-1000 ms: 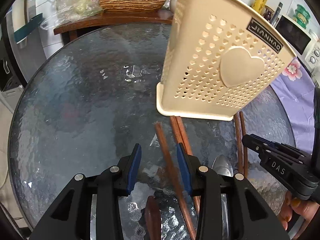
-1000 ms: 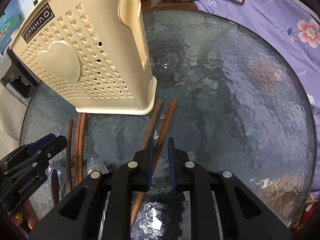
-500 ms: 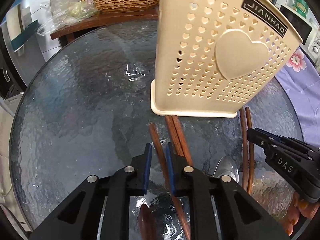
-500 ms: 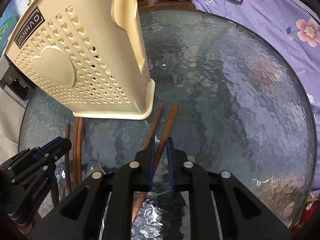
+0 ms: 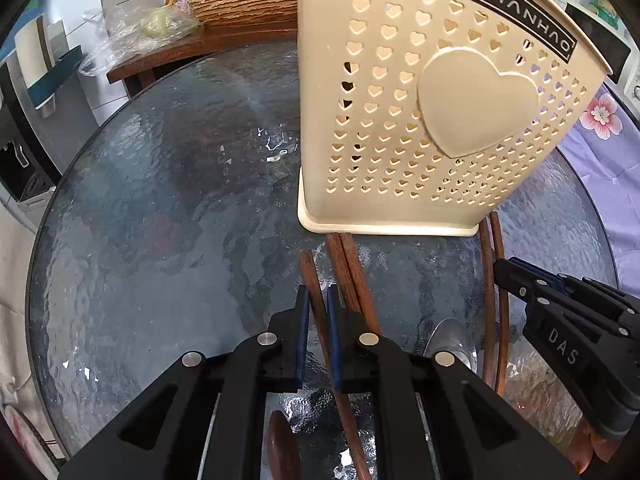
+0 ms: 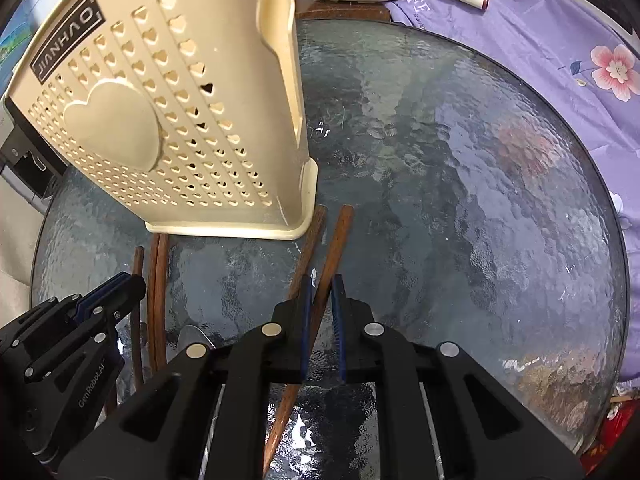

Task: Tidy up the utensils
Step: 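Close the left tool on a brown chopstick while the right tool grasps another brown chopstick, then lift both brown chopsticks upright toward the cream holder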

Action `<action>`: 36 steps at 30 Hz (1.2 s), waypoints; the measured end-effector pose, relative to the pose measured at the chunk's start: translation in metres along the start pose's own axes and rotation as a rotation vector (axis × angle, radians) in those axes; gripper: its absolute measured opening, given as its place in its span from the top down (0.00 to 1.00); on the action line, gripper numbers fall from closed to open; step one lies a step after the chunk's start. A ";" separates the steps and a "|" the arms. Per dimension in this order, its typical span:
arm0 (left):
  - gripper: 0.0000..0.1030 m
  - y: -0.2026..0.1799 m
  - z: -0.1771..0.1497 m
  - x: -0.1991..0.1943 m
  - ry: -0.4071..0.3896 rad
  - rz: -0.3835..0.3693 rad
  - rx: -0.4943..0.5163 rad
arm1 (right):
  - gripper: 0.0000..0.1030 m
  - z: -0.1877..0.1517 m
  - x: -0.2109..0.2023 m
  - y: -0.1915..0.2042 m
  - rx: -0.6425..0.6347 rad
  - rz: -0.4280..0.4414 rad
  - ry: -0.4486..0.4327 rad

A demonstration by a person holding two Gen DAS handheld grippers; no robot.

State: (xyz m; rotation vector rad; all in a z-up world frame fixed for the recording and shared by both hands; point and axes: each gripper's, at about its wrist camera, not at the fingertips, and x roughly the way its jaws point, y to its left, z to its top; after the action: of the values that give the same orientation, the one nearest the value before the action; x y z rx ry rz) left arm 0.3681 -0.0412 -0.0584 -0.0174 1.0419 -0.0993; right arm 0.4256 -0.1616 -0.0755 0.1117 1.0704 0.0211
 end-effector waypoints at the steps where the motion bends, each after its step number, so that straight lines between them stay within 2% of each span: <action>1: 0.92 0.000 -0.001 0.000 -0.003 0.003 -0.001 | 0.90 -0.001 -0.001 0.001 0.004 0.000 -0.004; 7: 0.92 -0.005 -0.006 -0.006 -0.012 0.003 -0.021 | 0.91 -0.007 -0.004 -0.003 0.025 0.010 -0.032; 22: 0.94 0.007 -0.002 -0.005 -0.032 -0.023 -0.061 | 0.93 -0.013 -0.020 -0.020 0.071 0.099 -0.104; 36: 0.94 0.021 0.005 -0.040 -0.126 -0.091 -0.088 | 0.93 -0.018 -0.057 -0.049 0.108 0.294 -0.216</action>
State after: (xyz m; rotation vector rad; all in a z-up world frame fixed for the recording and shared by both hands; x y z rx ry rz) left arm 0.3543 -0.0168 -0.0226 -0.1488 0.9192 -0.1332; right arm 0.3808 -0.2127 -0.0394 0.3612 0.8323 0.2122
